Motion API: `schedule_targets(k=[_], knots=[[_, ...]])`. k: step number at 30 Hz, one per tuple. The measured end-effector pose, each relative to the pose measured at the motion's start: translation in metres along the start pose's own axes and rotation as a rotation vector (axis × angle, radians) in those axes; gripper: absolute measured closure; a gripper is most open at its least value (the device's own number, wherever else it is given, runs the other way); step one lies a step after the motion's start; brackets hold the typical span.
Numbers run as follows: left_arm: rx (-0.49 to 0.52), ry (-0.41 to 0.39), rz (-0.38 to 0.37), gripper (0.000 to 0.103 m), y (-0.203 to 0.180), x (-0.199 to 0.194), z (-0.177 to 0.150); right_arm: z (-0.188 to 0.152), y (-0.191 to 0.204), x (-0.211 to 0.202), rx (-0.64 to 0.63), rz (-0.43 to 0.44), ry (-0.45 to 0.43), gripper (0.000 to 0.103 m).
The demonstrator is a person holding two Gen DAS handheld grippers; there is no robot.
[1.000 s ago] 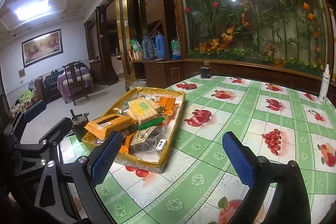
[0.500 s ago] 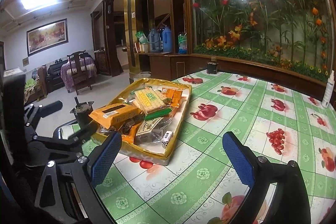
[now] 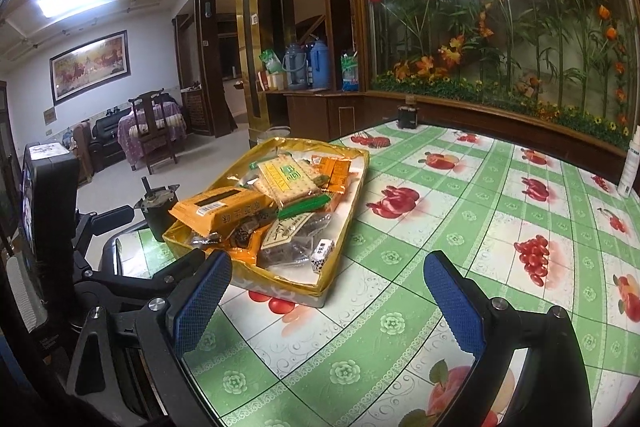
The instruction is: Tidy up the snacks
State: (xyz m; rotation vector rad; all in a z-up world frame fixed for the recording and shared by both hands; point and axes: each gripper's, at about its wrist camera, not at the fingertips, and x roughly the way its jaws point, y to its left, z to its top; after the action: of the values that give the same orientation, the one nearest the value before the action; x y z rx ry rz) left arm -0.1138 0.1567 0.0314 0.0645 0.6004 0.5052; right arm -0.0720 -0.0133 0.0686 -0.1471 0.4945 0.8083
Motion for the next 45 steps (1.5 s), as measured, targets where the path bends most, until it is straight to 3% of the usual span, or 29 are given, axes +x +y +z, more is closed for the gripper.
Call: schedule_targets(k=[20, 25, 45], knots=[[0.008, 0.015, 0.013, 0.000, 0.002, -0.004, 0.001, -0.001, -0.004, -0.001, 0.009, 0.005, 0.012, 0.006], [0.015, -0.016, 0.045, 0.000, 0.006, -0.017, -0.001, 0.002, -0.010, -0.003, 0.053, 0.036, 0.016, 0.006], [-0.019, 0.024, 0.033, 0.000, 0.025, -0.035, 0.000, -0.003, -0.025, 0.006, 0.142, 0.036, 0.077, 0.006]])
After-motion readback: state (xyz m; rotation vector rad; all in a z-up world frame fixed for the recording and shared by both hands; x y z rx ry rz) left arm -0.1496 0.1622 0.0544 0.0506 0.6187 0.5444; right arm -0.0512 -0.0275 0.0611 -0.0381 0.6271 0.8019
